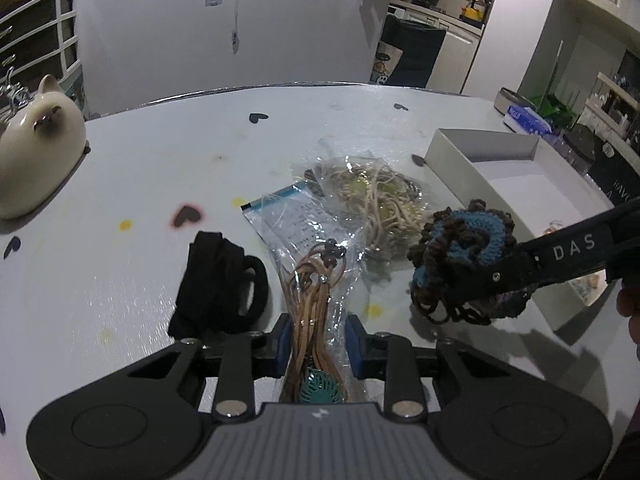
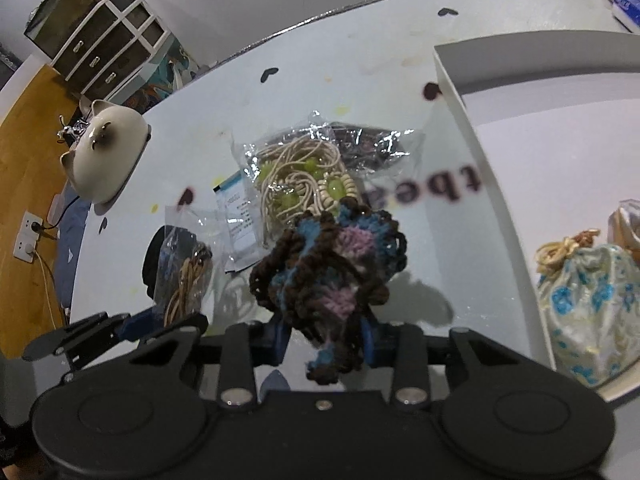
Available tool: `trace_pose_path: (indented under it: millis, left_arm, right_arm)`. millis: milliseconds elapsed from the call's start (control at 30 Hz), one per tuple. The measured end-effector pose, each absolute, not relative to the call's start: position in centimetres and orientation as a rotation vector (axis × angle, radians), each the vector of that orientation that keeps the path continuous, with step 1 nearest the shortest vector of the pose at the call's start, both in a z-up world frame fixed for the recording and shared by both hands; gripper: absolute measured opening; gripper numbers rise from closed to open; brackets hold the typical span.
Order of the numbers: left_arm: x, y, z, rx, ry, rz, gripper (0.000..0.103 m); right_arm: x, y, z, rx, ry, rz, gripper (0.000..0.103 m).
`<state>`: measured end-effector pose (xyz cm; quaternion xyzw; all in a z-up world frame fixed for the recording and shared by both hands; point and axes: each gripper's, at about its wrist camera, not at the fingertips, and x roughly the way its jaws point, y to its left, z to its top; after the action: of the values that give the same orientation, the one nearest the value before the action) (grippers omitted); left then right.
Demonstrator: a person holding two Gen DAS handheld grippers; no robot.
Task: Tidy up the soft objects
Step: 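Lift the crocheted scrunchie and cord bag and carry them toward the tray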
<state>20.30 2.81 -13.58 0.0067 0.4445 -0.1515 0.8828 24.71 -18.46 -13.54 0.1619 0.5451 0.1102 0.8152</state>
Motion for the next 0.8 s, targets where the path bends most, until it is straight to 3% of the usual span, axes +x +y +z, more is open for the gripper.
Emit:
trace_pose_path:
  millis: [267,800]
  left_arm:
    - [18.8,3.4,-12.5,-0.071,0.911,-0.264,0.030]
    - [16.8,4.4,-5.4,-0.227,0.746,-0.174,0.030]
  right_arm:
    - [22.8,-18.2,-12.2,0.286,1.120,0.269,0.036]
    - [18.9,-18.6,-4.8,0.110,0.808,0.338,0.036]
